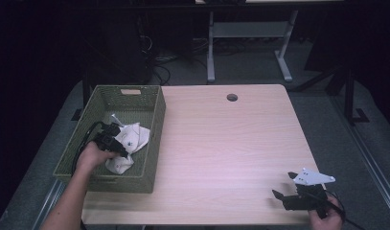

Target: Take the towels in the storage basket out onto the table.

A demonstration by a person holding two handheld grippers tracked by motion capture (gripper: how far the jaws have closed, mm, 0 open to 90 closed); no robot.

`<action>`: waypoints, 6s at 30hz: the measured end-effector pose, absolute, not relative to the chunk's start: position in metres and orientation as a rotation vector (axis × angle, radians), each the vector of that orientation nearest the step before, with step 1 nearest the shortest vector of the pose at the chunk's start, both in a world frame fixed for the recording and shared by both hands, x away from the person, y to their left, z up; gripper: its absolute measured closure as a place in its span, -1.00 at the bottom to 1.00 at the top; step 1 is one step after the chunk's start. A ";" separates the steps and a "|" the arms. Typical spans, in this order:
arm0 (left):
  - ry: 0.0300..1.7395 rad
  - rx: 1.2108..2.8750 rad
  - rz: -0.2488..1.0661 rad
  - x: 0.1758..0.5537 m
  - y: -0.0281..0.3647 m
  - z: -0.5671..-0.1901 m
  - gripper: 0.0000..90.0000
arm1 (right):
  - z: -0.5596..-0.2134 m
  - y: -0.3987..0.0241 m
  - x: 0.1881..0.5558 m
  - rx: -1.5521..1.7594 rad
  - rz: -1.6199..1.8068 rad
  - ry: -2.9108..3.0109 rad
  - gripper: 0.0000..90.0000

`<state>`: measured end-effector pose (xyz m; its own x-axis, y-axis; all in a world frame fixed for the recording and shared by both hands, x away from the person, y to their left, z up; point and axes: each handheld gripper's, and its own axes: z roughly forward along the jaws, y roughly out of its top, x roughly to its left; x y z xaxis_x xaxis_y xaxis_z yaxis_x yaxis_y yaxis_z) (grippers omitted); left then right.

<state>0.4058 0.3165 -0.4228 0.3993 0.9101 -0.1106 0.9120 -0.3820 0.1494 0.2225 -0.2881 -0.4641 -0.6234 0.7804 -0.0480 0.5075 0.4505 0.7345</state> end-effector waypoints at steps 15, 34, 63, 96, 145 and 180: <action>1.592 2.464 -0.035 0.404 0.317 -0.419 0.59 | -0.467 -0.287 0.224 1.096 0.985 2.327 -0.69; 1.493 2.332 0.032 0.388 0.328 -0.387 0.65 | -0.467 -0.280 0.224 1.098 0.958 2.334 -0.69; 1.398 2.105 0.112 0.365 0.345 -0.339 0.63 | -0.466 -0.283 0.224 1.092 0.962 2.322 -0.69; 1.161 2.062 0.067 0.362 0.282 -0.276 0.61 | -0.464 -0.285 0.222 1.091 0.975 2.315 -0.69; 0.838 2.229 -0.113 0.361 0.120 -0.307 0.60 | -0.463 -0.287 0.221 1.081 0.989 2.315 -0.69; 0.969 2.282 -0.292 0.387 0.051 -0.408 0.59 | -0.461 -0.289 0.221 1.072 1.010 2.309 -0.69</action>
<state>0.3874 0.0506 -0.4083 0.7040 0.5681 -0.4262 0.7090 -0.5276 0.4679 0.2210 -0.2892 -0.4614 -0.6259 0.7780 -0.0538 0.4888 0.4451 0.7503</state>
